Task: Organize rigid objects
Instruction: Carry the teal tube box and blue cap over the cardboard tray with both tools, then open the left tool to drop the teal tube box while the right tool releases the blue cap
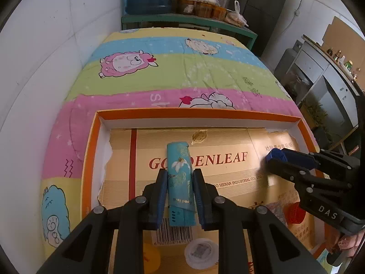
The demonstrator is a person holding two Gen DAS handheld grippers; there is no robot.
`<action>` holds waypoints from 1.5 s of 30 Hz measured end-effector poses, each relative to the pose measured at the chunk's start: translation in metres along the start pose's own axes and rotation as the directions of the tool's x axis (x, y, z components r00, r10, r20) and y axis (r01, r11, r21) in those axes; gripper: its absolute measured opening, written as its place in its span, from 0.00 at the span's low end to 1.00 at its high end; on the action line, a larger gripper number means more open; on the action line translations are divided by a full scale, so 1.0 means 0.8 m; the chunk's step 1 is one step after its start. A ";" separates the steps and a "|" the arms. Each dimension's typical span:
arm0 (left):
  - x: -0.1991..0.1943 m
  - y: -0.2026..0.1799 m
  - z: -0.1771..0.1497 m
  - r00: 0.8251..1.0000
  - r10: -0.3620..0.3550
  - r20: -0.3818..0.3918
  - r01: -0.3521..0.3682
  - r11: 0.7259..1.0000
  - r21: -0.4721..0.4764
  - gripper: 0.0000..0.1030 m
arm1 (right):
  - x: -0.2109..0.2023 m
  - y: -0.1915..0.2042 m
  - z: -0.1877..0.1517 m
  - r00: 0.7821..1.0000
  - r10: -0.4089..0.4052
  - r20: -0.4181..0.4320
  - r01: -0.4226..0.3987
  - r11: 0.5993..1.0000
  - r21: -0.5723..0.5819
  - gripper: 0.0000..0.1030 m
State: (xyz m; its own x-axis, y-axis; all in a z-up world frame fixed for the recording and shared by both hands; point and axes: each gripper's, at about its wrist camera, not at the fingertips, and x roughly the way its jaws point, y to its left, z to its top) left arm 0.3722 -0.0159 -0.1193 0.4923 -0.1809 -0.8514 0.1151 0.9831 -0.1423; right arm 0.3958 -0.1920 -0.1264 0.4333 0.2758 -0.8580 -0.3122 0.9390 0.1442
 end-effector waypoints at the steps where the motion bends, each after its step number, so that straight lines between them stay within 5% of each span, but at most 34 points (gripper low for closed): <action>1: 0.000 0.001 0.000 1.000 -0.002 0.001 0.002 1.000 -0.003 0.23 | 0.001 0.000 0.000 1.000 0.002 -0.001 -0.002 1.000 0.001 0.30; 9: 0.000 0.003 -0.001 1.000 -0.027 0.012 0.027 1.000 -0.011 0.29 | 0.000 -0.002 0.000 1.000 0.006 -0.001 -0.006 1.000 0.003 0.30; 14: -0.004 0.000 -0.001 1.000 -0.024 0.020 0.024 1.000 -0.003 0.40 | 0.001 -0.001 -0.001 1.000 -0.001 0.001 0.001 1.000 0.000 0.47; 45: -0.088 -0.009 -0.016 0.991 -0.024 0.133 0.023 1.000 0.007 0.40 | -0.063 0.017 -0.016 0.998 -0.011 0.060 0.011 1.000 0.012 0.47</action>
State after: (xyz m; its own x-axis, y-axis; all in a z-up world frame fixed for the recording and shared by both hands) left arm 0.3261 -0.0097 -0.0650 0.5994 -0.2063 -0.7734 0.1322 0.9785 -0.1585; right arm 0.3589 -0.1960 -0.0875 0.4870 0.2771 -0.8283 -0.2974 0.9443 0.1411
